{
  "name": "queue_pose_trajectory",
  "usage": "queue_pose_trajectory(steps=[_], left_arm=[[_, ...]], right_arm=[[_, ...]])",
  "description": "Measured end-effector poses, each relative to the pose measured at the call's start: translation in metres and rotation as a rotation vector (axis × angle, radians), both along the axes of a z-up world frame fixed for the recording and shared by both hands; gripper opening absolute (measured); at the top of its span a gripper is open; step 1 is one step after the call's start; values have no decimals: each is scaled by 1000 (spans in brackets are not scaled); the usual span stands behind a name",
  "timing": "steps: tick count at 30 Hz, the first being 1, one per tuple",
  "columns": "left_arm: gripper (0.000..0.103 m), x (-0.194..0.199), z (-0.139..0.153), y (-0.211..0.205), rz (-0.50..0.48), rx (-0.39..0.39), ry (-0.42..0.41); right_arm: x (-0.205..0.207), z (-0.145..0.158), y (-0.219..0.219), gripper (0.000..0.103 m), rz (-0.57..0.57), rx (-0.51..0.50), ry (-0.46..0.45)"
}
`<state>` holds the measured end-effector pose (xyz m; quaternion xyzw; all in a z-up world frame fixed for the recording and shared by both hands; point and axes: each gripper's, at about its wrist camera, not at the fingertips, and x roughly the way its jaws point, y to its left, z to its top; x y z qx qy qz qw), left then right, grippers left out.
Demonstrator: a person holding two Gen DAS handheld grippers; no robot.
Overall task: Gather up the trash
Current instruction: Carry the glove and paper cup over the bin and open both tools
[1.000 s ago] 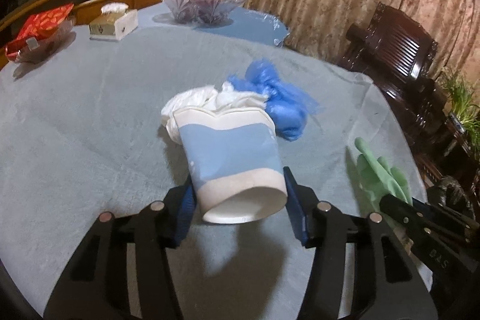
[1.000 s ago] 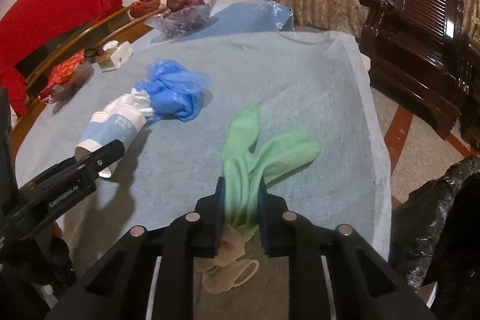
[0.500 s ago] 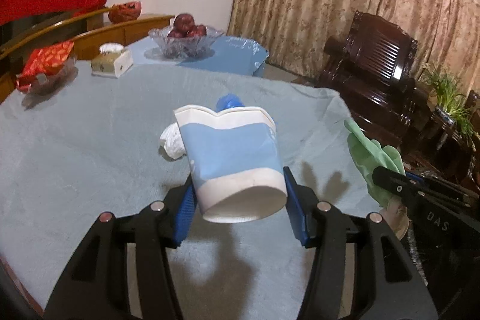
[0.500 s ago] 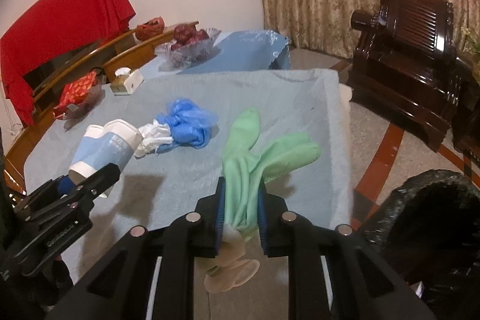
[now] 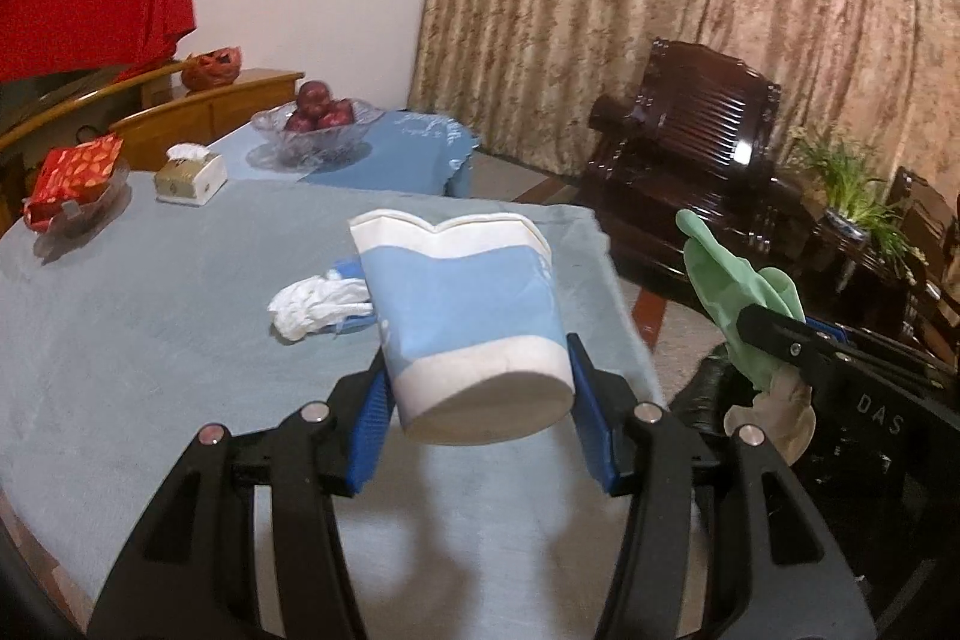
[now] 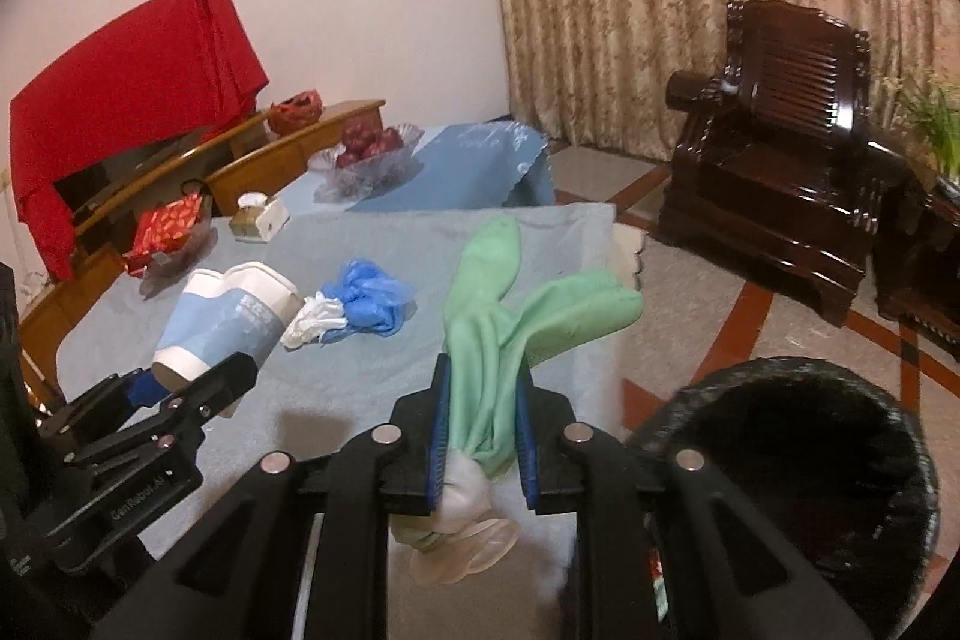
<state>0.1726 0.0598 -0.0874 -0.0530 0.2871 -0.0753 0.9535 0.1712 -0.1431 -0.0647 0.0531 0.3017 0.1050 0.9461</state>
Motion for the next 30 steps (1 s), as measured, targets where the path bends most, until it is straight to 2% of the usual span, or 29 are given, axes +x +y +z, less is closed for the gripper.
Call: queue_pose_trajectory(steps=[8, 16, 24, 30], left_arm=[[52, -14, 12, -53, -103, -9, -26], [52, -23, 10, -111, -232, 0, -41], [52, -21, -10, -163, -352, -11, -6], [52, -15, -31, -199, -422, 8, 17]], right_arm=[[-34, 11, -53, 19, -97, -2, -18], [-61, 5, -117, 19, -226, -19, -5], [-80, -15, -170, 19, -323, -32, 47], [-81, -35, -194, 19, -361, -38, 98]])
